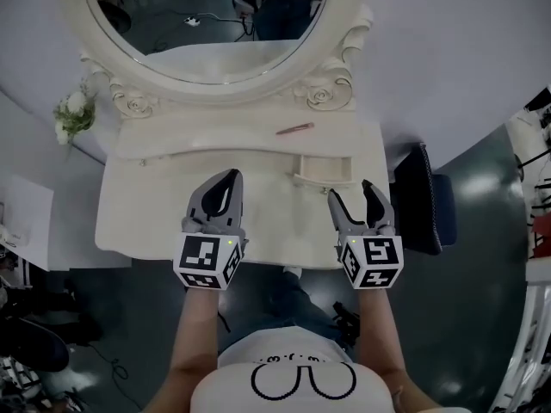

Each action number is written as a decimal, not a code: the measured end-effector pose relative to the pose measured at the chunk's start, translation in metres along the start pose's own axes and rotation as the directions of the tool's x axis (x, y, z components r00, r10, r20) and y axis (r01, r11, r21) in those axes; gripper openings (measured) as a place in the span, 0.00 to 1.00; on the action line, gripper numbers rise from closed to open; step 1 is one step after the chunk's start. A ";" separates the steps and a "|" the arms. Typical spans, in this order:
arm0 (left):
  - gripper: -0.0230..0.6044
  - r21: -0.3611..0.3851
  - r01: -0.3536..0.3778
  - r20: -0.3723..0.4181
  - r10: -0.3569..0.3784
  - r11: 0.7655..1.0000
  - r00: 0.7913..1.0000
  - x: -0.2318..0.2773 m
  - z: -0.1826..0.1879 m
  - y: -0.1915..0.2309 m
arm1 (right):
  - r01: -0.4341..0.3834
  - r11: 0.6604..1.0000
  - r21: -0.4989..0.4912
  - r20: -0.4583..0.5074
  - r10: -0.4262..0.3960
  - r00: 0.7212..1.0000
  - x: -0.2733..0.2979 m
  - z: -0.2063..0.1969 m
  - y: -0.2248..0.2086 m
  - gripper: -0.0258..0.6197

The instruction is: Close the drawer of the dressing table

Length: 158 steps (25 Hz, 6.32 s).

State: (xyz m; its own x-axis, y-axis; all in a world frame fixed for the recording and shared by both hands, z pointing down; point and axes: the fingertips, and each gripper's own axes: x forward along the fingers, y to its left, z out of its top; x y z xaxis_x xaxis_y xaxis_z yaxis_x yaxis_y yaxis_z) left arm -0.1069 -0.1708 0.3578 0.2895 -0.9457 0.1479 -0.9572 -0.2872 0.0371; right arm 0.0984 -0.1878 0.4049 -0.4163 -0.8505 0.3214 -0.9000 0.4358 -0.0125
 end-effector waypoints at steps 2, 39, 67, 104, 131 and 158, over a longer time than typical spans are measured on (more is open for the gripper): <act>0.03 -0.002 0.009 -0.023 -0.009 1.000 1.000 0.016 -0.006 0.003 | 0.010 1.000 0.011 -0.027 -0.009 1.000 0.016 -0.006 -0.008 0.49; 0.03 -0.079 0.207 -0.230 -0.220 0.975 0.948 0.084 -0.104 0.031 | 0.199 0.958 0.206 -0.413 -0.099 0.905 0.100 -0.160 -0.004 0.19; 0.03 -0.075 0.162 -0.210 -0.175 0.984 0.962 0.076 -0.090 0.040 | 0.160 0.982 0.100 -0.443 -0.100 0.891 0.100 -0.152 0.001 0.19; 0.03 -0.070 0.169 -0.198 -0.179 0.983 0.964 0.082 -0.084 0.049 | 0.099 0.993 -0.064 -0.474 -0.118 0.873 0.150 -0.143 -0.025 0.19; 0.03 -0.044 0.176 -0.184 -0.181 0.983 0.966 0.074 -0.072 0.053 | 0.163 0.981 0.106 -0.416 -0.106 0.903 0.173 -0.123 -0.035 0.44; 0.03 0.062 0.257 0.015 -0.259 0.964 0.966 0.085 0.027 -0.010 | 0.107 0.994 0.019 0.106 -0.108 0.988 0.016 0.070 -0.035 0.66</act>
State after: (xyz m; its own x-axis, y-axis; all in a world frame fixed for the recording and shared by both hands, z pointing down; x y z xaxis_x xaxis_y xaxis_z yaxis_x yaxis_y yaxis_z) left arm -0.0722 -0.2526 0.3437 0.5273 -0.8414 0.1184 -0.8481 -0.5298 0.0125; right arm 0.1141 -0.2370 0.3443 -0.3276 -0.9191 0.2189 -0.9417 0.3365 0.0037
